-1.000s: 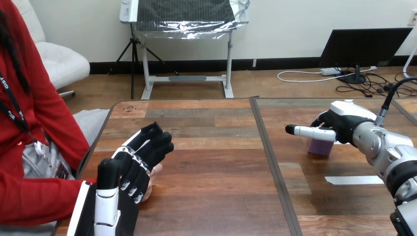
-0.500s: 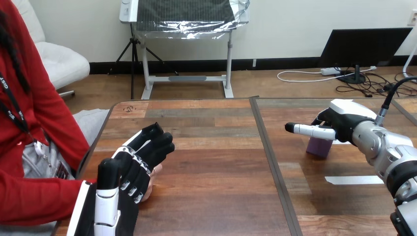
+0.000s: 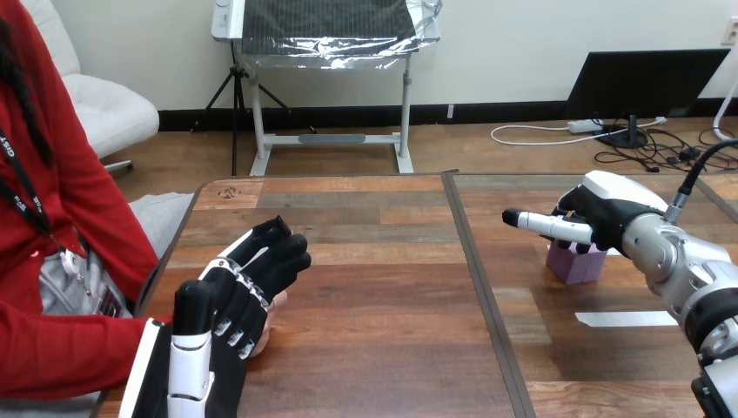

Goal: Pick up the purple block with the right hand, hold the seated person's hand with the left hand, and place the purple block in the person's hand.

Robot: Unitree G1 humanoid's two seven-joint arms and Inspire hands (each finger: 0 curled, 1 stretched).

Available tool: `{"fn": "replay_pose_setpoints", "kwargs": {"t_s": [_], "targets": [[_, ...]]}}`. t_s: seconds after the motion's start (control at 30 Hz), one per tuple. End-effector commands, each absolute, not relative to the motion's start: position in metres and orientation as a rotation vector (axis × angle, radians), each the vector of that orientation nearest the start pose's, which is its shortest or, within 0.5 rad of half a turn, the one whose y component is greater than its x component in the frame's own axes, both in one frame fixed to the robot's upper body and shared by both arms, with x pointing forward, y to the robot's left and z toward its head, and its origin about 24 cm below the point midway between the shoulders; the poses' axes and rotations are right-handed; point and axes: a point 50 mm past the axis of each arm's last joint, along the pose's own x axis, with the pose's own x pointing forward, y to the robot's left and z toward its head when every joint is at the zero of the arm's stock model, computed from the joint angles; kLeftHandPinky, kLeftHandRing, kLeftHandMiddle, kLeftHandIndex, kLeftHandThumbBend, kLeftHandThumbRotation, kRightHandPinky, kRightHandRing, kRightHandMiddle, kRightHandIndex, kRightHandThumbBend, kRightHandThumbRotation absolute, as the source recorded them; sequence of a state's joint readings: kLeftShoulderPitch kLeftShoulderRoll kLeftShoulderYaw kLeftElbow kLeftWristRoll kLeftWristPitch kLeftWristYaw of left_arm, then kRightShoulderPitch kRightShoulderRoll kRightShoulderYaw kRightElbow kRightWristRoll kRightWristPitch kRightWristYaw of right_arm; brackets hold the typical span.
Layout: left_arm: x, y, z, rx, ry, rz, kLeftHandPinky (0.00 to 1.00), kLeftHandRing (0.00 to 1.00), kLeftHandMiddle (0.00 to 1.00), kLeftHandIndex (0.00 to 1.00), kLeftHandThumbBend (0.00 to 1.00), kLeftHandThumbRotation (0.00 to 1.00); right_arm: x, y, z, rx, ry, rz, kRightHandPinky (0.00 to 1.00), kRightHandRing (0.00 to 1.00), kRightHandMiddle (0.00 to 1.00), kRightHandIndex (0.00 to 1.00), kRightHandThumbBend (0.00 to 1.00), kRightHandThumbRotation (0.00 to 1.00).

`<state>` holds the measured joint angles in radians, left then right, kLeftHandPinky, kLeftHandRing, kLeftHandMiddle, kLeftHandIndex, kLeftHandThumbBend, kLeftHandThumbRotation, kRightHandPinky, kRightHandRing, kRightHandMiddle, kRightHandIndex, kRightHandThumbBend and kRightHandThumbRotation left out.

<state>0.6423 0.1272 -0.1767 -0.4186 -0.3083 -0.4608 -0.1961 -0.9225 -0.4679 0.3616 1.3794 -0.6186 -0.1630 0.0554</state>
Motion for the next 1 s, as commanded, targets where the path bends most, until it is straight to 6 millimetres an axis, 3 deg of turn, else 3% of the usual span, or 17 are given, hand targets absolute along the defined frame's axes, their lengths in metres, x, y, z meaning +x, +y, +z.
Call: {"fn": "replay_pose_setpoints", "kwargs": {"t_s": [0.0, 0.47, 0.97], "targets": [[0.134, 0.154, 0.076, -0.233, -0.333, -0.148, 0.87, 0.8, 0.79, 0.79, 0.56, 1.0, 0.382, -0.243, 0.077, -1.22, 0.294, 0.14, 0.52, 0.5, 0.52, 0.53, 0.68, 0.98], [0.135, 0.154, 0.075, -0.223, -0.333, -0.154, 0.86, 0.8, 0.78, 0.78, 0.55, 1.0, 0.392, -0.243, 0.101, -1.183, 0.203, 0.076, 0.44, 0.43, 0.45, 0.4, 0.7, 0.99], [0.134, 0.154, 0.075, -0.227, -0.321, -0.162, 0.86, 0.8, 0.78, 0.78, 0.55, 1.0, 0.401, -0.243, 0.129, -1.155, 0.116, 0.014, 0.37, 0.38, 0.42, 0.43, 0.74, 1.0]]}}
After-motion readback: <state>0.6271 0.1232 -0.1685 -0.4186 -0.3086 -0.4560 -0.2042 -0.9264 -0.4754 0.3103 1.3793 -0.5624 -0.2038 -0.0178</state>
